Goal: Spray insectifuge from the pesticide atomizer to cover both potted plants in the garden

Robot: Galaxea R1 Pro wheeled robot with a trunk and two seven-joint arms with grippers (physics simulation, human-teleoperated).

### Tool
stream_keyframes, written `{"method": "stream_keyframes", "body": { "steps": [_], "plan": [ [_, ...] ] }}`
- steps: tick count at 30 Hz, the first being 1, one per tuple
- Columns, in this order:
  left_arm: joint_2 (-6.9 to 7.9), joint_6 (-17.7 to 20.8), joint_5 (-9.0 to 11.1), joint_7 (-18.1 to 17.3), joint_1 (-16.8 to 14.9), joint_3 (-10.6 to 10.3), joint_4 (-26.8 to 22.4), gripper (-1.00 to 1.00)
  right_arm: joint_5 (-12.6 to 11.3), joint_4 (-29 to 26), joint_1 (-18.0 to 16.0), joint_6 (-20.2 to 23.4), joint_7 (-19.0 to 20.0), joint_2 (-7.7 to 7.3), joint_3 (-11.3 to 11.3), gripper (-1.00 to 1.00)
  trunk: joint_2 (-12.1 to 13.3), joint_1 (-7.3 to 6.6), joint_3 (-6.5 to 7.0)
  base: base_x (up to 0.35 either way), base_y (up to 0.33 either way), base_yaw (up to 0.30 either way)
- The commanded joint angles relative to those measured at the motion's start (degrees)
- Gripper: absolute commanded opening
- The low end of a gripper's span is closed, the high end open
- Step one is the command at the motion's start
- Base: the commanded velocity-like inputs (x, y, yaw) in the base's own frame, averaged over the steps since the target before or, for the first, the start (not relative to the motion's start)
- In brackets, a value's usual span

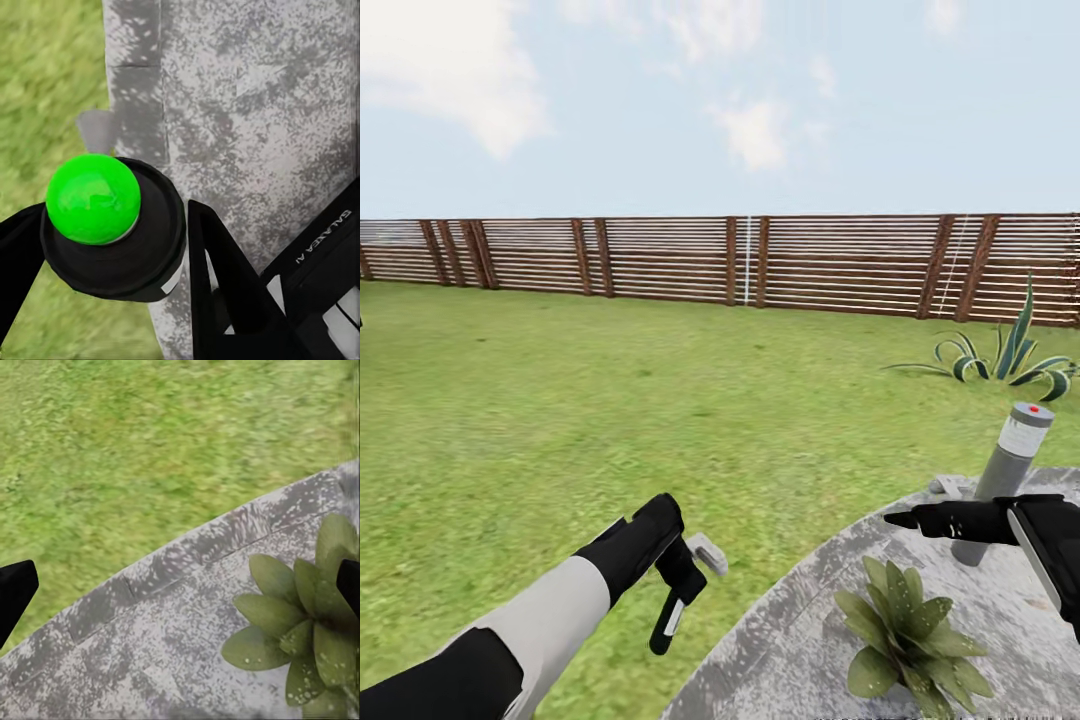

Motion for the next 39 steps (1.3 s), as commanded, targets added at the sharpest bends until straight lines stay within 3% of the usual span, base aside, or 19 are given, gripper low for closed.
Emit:
{"method": "stream_keyframes", "body": {
  "steps": [1, 6, 13, 31, 39],
  "plan": [
    [0.01, 0.1, -0.6, -0.7, 0.0, -0.1, -0.1, -1.00, 0.1, 0.0, 0.0, 0.4, 0.2, 0.00, -0.1, 1.00, 0.0, -0.01, -0.01, 0.000, 0.000, -0.222],
    [0.01, 0.1, -1.1, -0.9, 0.0, -0.1, -0.1, -1.00, 0.1, 0.0, 0.0, 0.4, 0.2, 0.00, -0.1, 1.00, 0.0, -0.01, 0.25, 0.000, 0.000, -0.223],
    [0.01, 0.2, -4.1, -0.9, 0.0, -0.1, -0.1, -1.00, 0.1, 0.0, 0.0, 0.4, 0.2, 0.00, -0.1, 1.00, 0.0, -0.01, 0.62, 0.000, 0.006, -0.223],
    [-0.08, 0.2, -4.2, -0.9, 0.0, 0.0, -0.2, -1.00, 0.1, 0.0, 0.0, 0.4, 0.2, 0.00, -0.1, 1.00, 0.0, -0.01, 0.97, 0.000, 0.277, -0.130],
    [-0.08, 0.2, -4.2, -0.9, 0.0, -0.1, -0.1, -1.00, 0.1, 0.0, 0.0, 0.4, 0.2, 0.00, -0.1, 1.00, 0.0, -0.01, 0.97, 0.000, 0.054, -0.263]
  ]
}}
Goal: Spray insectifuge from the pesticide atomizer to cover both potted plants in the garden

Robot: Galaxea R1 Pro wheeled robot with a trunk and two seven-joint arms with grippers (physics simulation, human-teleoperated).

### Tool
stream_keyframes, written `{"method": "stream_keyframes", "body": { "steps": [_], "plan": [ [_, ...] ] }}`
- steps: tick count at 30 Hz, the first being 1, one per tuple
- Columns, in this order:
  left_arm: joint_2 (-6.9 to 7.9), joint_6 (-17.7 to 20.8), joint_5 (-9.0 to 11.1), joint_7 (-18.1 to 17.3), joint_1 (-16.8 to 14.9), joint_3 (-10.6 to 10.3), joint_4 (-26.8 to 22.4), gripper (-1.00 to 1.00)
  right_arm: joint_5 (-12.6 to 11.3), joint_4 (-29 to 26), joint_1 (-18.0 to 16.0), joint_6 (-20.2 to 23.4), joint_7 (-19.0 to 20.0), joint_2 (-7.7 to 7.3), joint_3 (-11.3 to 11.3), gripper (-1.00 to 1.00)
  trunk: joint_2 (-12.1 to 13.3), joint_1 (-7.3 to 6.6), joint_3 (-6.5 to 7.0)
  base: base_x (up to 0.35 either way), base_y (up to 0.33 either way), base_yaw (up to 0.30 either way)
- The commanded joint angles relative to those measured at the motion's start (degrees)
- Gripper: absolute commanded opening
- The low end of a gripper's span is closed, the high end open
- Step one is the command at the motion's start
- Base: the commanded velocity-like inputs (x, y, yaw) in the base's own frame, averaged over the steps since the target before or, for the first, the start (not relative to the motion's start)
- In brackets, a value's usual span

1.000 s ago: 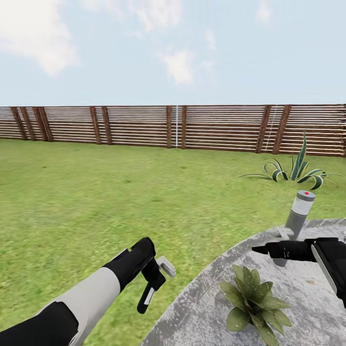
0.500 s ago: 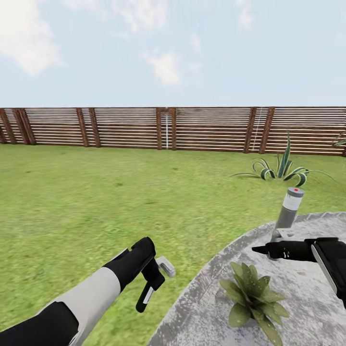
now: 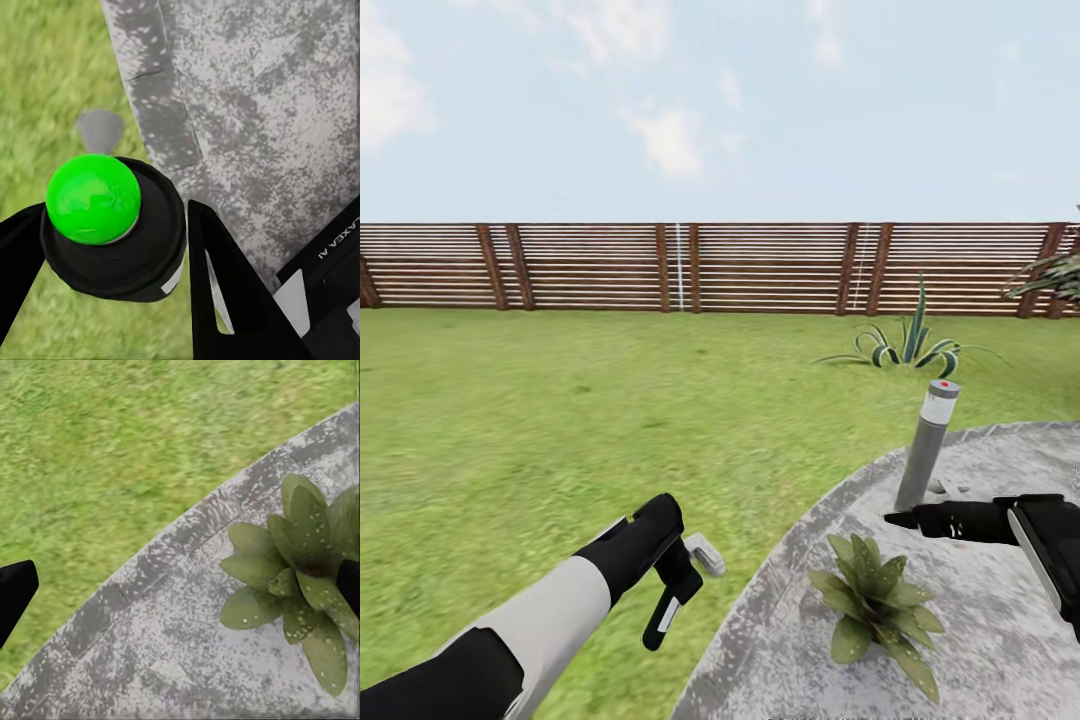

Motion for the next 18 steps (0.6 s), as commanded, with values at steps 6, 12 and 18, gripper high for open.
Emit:
{"method": "stream_keyframes", "body": {
  "steps": [6, 12, 18],
  "plan": [
    [0.01, 0.1, -0.6, -0.6, 0.0, -0.1, -0.1, -1.00, 0.1, 0.0, 0.0, 0.4, 0.2, 0.01, -0.1, 1.00, 0.0, -0.01, -0.06, 0.000, 0.001, -0.267],
    [0.01, 0.1, -0.5, -0.6, 0.0, -0.1, -0.1, -1.00, 0.1, 0.0, 0.0, 0.4, 0.2, 0.01, -0.1, 1.00, 0.0, -0.01, -0.06, 0.036, 0.024, -0.267],
    [0.01, 0.1, -0.5, -0.7, 0.0, -0.1, -0.1, -1.00, 0.1, 0.0, 0.0, 0.4, 0.2, 0.01, -0.1, 1.00, 0.0, -0.01, -0.06, 0.241, 0.168, -0.259]
  ]
}}
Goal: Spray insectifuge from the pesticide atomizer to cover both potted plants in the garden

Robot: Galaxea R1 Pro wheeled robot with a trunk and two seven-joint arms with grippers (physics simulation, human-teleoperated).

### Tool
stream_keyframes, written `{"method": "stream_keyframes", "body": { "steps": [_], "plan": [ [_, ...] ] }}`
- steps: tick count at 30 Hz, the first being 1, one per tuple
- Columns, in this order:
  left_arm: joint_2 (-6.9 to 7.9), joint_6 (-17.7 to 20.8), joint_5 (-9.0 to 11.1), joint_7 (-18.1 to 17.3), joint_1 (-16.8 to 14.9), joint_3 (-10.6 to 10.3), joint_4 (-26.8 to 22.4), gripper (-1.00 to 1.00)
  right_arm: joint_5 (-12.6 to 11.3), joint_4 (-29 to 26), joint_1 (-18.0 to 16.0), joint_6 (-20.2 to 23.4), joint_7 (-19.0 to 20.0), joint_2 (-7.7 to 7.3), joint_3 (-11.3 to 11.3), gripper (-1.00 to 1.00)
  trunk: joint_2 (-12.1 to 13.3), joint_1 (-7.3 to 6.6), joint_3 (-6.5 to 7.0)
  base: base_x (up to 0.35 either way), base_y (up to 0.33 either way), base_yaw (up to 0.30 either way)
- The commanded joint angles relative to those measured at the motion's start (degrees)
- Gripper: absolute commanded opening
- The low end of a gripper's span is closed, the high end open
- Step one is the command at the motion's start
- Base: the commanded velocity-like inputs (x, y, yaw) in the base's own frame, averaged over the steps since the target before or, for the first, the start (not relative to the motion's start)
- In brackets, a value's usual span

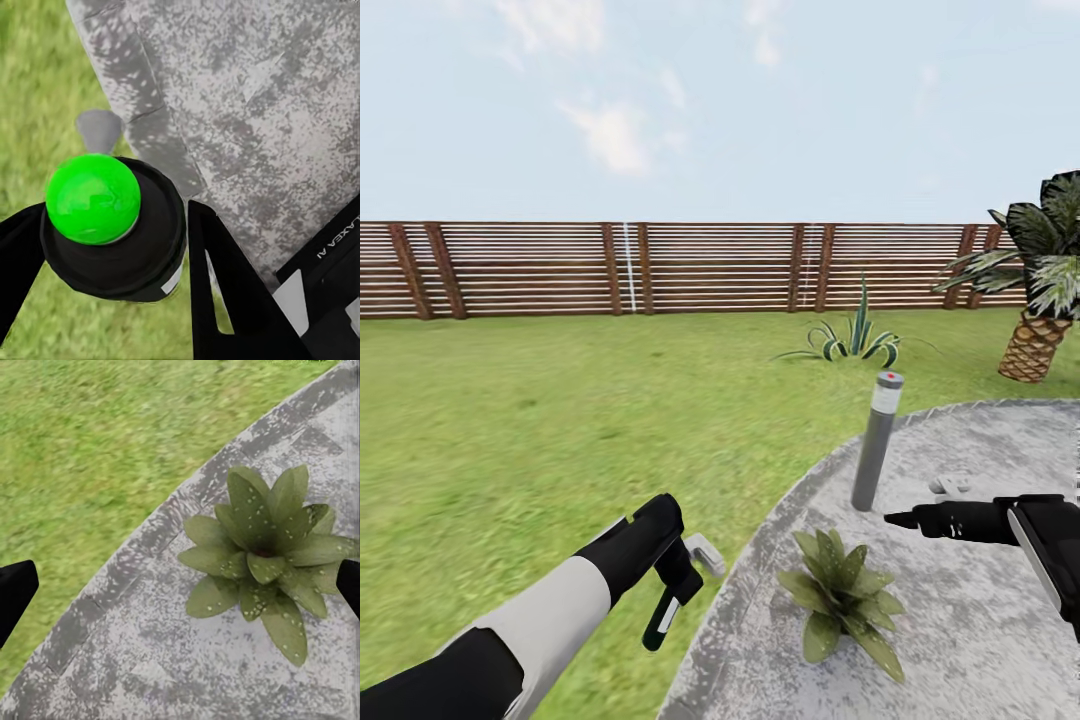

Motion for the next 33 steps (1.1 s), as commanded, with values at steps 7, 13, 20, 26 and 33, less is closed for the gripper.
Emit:
{"method": "stream_keyframes", "body": {
  "steps": [7, 13, 20, 26, 33],
  "plan": [
    [0.02, 0.2, -0.5, -0.6, 0.0, -0.1, 0.2, -1.00, 0.1, 0.0, -0.1, 0.4, 0.2, 0.01, -0.1, 1.00, 0.0, 0.02, -0.04, 0.151, 0.115, -0.061],
    [0.02, 0.2, -0.5, -0.6, 0.0, -0.2, 0.3, -1.00, 0.1, 0.0, -0.1, 0.4, 0.2, 0.01, -0.1, 1.00, 0.0, 0.02, 0.12, 0.007, 0.006, -0.219],
    [0.02, 0.2, -0.5, -0.6, 0.0, -0.2, 0.4, -1.00, 0.1, 0.0, -0.1, 0.4, 0.2, 0.01, -0.1, 1.00, 0.0, 0.02, 0.35, 0.000, 0.000, -0.252],
    [0.02, 0.2, -0.5, -0.6, 0.0, -0.3, 0.4, -1.00, 0.1, 0.0, -0.1, 0.4, 0.2, 0.01, -0.1, 1.00, 0.0, 0.02, 0.54, 0.000, 0.000, -0.253],
    [0.02, 0.2, -0.4, -0.6, 0.0, -0.4, 0.5, -1.00, 0.1, 0.0, -0.1, 0.4, 0.2, 0.01, -0.1, 1.00, 0.0, 0.02, 0.77, 0.022, 0.013, -0.252]
  ]
}}
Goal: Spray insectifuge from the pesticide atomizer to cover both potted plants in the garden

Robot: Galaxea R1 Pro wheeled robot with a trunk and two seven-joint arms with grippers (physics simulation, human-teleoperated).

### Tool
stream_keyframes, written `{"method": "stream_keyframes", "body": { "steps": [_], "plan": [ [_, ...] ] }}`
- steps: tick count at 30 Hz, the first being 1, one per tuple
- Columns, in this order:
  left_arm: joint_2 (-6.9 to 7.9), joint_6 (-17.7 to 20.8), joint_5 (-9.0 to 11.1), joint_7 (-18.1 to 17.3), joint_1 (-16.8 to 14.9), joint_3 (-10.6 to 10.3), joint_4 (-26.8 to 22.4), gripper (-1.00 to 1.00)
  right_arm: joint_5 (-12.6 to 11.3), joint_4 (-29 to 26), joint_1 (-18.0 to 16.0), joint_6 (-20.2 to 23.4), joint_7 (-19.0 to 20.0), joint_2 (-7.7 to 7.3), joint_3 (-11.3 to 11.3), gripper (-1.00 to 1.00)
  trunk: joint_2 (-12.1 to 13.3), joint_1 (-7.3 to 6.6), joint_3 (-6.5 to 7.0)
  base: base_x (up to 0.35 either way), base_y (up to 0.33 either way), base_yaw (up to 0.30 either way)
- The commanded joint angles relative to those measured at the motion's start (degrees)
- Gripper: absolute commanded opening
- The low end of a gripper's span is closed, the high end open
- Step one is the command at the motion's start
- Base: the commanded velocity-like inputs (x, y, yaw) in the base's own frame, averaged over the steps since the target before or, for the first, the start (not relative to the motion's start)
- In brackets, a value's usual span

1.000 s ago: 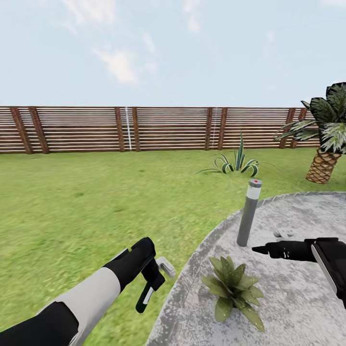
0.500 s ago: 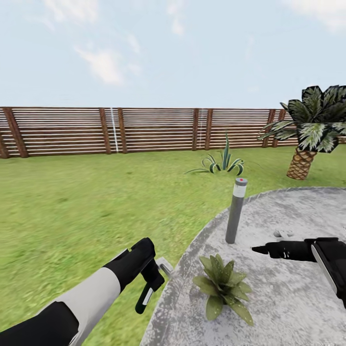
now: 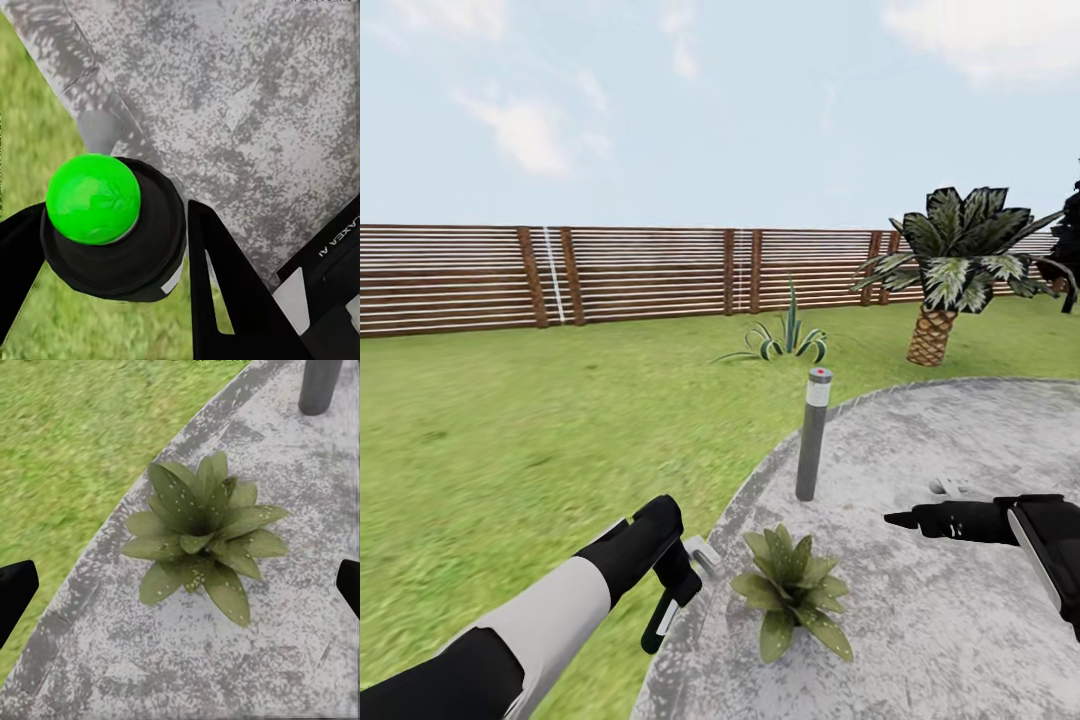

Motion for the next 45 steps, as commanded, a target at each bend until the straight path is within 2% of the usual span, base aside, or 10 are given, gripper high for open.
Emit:
{"method": "stream_keyframes", "body": {
  "steps": [1, 8, 19, 21, 23, 26, 34, 45],
  "plan": [
    [0.01, 0.1, -0.6, -0.6, 0.0, -0.1, -0.1, -1.00, 0.1, 0.0, -0.1, 0.4, 0.2, 0.01, -0.1, 1.00, 0.0, 0.00, -0.03, 0.103, 0.084, -0.244],
    [0.01, 0.1, -0.7, -3.1, 0.0, 0.0, 3.9, -1.00, 0.1, 0.0, -0.1, 0.4, 0.2, 0.03, -0.1, 1.00, 0.0, 0.00, 0.18, 0.145, 0.121, -0.203],
    [-0.02, 0.1, -0.7, -3.5, 0.0, -0.2, 6.3, -1.00, 0.1, 0.0, -0.1, 0.4, 0.2, 0.02, -0.1, 1.00, 0.0, 0.00, 0.21, 0.069, 0.060, -0.075],
    [-0.02, 0.1, -0.7, -3.5, 0.0, -0.7, 6.5, -1.00, 0.1, 0.0, -0.1, 0.4, 0.2, 0.01, -0.1, 1.00, 0.0, 0.00, 0.21, 0.001, 0.001, -0.249],
    [0.00, 0.1, -0.6, -3.5, 0.0, -2.9, 7.1, -1.00, 0.1, 0.0, -0.1, 0.4, 0.2, 0.04, 0.0, 1.00, 0.0, 0.00, 0.21, 0.000, 0.000, -0.261],
    [-0.05, 0.1, -0.6, -3.5, 0.0, -4.2, 8.8, -1.00, 0.1, 0.0, -0.1, 0.4, 0.2, 0.05, 0.0, 1.00, 0.0, 0.00, 0.21, 0.002, 0.002, -0.261],
    [0.00, 0.1, -0.6, -3.5, 0.0, -4.4, 9.6, -1.00, 0.1, 0.0, -0.1, 0.4, 0.2, 0.07, 0.0, 1.00, 0.0, 0.00, 0.21, 0.156, 0.140, -0.087],
    [-0.13, 0.1, -0.8, -3.5, 0.0, -4.6, 9.6, -1.00, 0.1, 0.0, -0.1, 0.4, 0.2, 0.09, 0.0, 1.00, 0.0, 0.00, 0.21, 0.013, 0.012, -0.001]
  ]
}}
